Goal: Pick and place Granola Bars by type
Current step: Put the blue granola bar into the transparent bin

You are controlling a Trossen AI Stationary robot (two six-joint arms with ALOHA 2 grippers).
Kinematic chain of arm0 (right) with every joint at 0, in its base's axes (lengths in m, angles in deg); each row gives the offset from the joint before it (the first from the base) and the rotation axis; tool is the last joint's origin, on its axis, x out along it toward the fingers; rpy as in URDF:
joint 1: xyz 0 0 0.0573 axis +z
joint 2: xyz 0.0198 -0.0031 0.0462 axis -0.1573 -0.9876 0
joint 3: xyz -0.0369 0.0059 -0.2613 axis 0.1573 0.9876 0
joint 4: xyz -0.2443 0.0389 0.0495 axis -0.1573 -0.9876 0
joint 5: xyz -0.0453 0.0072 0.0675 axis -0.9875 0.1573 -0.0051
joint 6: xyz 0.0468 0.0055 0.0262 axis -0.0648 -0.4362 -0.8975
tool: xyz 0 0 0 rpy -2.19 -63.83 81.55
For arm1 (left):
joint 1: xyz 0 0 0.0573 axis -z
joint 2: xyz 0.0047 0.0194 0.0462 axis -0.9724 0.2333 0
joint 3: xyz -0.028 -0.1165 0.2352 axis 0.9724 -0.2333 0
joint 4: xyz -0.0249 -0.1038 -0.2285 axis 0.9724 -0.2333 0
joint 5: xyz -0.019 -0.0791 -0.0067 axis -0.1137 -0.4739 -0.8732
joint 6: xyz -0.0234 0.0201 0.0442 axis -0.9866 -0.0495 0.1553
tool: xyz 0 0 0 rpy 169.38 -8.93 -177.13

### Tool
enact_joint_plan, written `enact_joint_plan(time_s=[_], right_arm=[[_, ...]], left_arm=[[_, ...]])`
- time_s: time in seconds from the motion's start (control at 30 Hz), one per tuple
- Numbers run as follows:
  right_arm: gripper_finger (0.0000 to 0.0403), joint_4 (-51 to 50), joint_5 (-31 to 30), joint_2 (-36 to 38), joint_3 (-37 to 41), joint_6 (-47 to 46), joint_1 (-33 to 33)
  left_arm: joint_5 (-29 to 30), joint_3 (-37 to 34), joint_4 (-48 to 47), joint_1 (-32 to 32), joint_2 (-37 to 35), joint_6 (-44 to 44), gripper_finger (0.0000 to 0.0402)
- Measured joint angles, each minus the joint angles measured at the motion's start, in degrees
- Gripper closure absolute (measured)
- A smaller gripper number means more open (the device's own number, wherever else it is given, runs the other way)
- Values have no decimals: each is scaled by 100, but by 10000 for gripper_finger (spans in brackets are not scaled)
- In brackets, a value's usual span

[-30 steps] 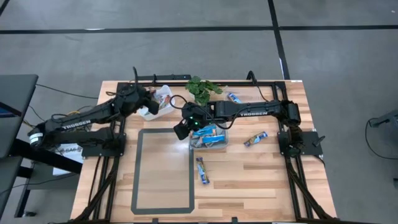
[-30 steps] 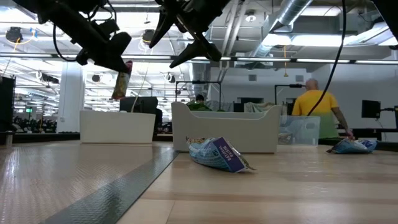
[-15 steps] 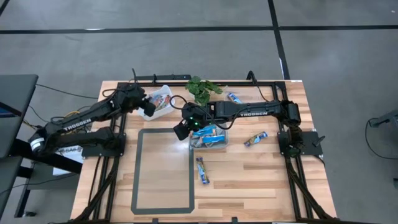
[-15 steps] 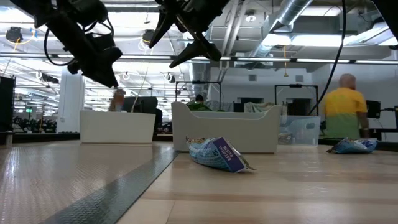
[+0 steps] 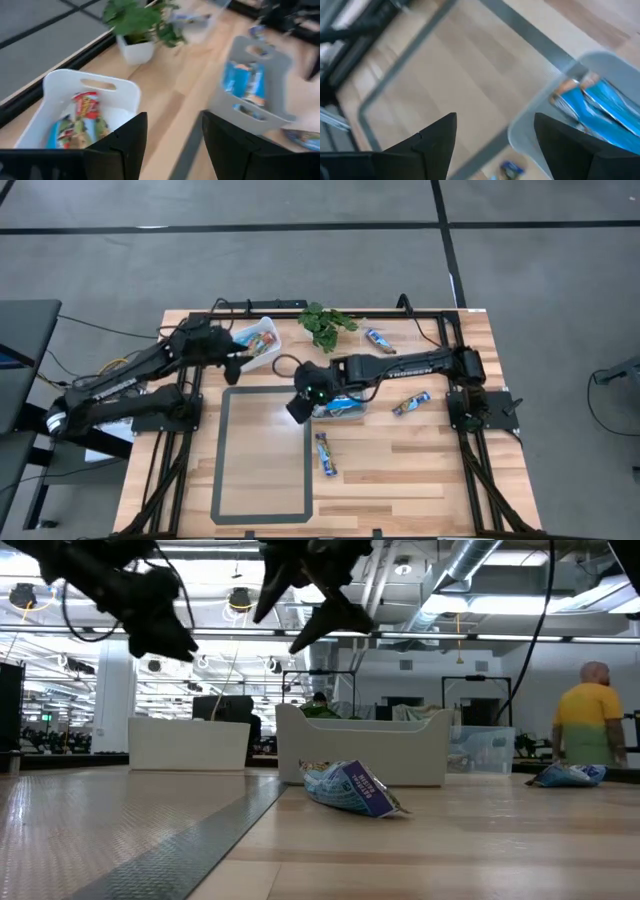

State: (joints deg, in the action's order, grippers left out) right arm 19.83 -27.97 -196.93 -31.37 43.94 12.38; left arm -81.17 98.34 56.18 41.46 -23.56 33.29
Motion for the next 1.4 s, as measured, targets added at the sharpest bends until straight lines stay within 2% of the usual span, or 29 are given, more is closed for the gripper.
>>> enact_joint_plan(time_s=[0.27,0.43,0.57,0.67,0.83,0.97,1.17,1.4], right_arm=[[143,-983,-268,0,2,-199,351],[143,-1602,-260,0,2,-430,630],[143,-1695,-251,0,2,-587,809],[143,-1705,-249,0,2,-606,870],[143,-1698,-250,0,2,-606,865],[143,-1692,-267,0,2,-516,837],[143,-1664,-267,0,2,-496,778],[143,-1676,-262,0,2,-459,778]], left_arm=[[-566,-837,-424,2,-1982,-663,219],[-652,-863,-411,17,-2940,-1099,219],[-650,-863,-538,17,-3370,-1590,219],[-689,-865,-774,15,-3545,-1767,219],[-702,-1090,-651,15,-3709,-1996,219],[-807,-1498,-151,15,-3947,-2188,219],[-764,-1738,360,24,-3930,-2094,219],[-906,-2464,1208,82,-3924,-2282,219]])
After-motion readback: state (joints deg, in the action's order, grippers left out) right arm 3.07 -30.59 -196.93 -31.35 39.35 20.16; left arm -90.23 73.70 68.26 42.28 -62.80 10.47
